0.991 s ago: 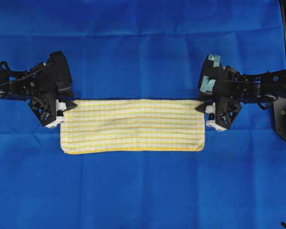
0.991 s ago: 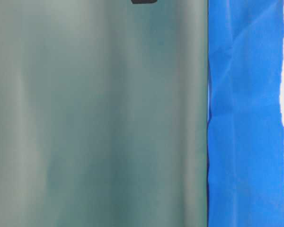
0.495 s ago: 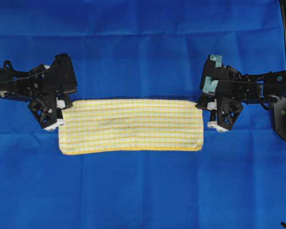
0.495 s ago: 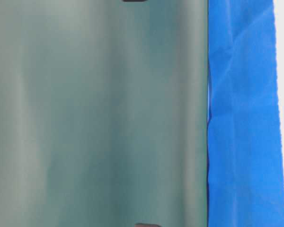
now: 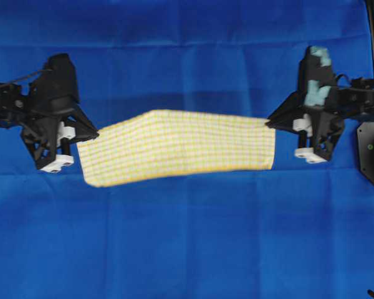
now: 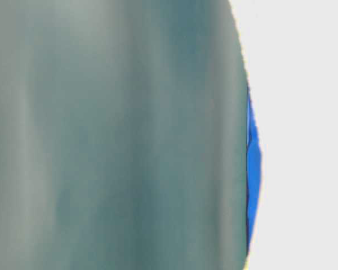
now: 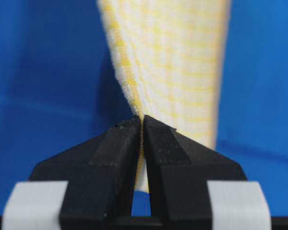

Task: Fold the yellow towel.
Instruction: 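Lift the strip and swing the left gripper's end toward the near side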

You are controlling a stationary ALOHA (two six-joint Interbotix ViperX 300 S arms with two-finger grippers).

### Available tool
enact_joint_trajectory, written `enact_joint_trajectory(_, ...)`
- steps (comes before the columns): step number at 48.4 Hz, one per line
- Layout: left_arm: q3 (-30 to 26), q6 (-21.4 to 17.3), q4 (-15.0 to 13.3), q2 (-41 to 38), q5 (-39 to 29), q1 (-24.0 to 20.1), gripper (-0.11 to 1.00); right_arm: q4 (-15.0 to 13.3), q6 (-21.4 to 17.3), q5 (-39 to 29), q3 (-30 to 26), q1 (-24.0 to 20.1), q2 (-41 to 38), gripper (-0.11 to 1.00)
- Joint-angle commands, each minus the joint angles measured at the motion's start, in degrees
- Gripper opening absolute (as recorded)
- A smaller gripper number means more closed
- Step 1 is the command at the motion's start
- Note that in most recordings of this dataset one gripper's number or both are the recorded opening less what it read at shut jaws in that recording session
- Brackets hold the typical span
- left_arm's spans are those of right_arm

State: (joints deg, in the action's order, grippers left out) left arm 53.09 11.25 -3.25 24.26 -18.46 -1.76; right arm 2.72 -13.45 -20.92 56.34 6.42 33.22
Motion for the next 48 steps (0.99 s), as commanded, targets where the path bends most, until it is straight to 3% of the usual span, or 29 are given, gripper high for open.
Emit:
enact_joint_trajectory(1, -1.1, 0.2, 0.0, 2.5, 0.6, 0.2, 0.02, -0.9, -0.1, -0.4, -1.4, 0.1, 1.7, 0.03)
enact_joint_trajectory(15, -1.1, 1.5, 0.0, 2.3, 4.9, 1.8, 0.02, -2.6, -0.4, 2.7, -2.2, 2.5, -1.2, 0.03)
enact_joint_trajectory(30, -3.3, 2.7, 0.0, -1.6, 15.5, 9.1, 0.02, -3.8, -0.4, 9.8, -6.5, 15.7, -10.9, 0.03)
enact_joint_trajectory(38, -7.4, 2.7, -0.1, -6.5, 18.6, 12.7, 0.02, -3.9, -0.1, 12.6, -10.3, 21.1, -15.6, 0.03)
enact_joint_trajectory(48, -15.9, 2.6, 0.0, -15.6, 20.7, 14.5, 0.02, -4.4, 0.0, 13.8, -15.0, 23.8, -20.1, 0.03)
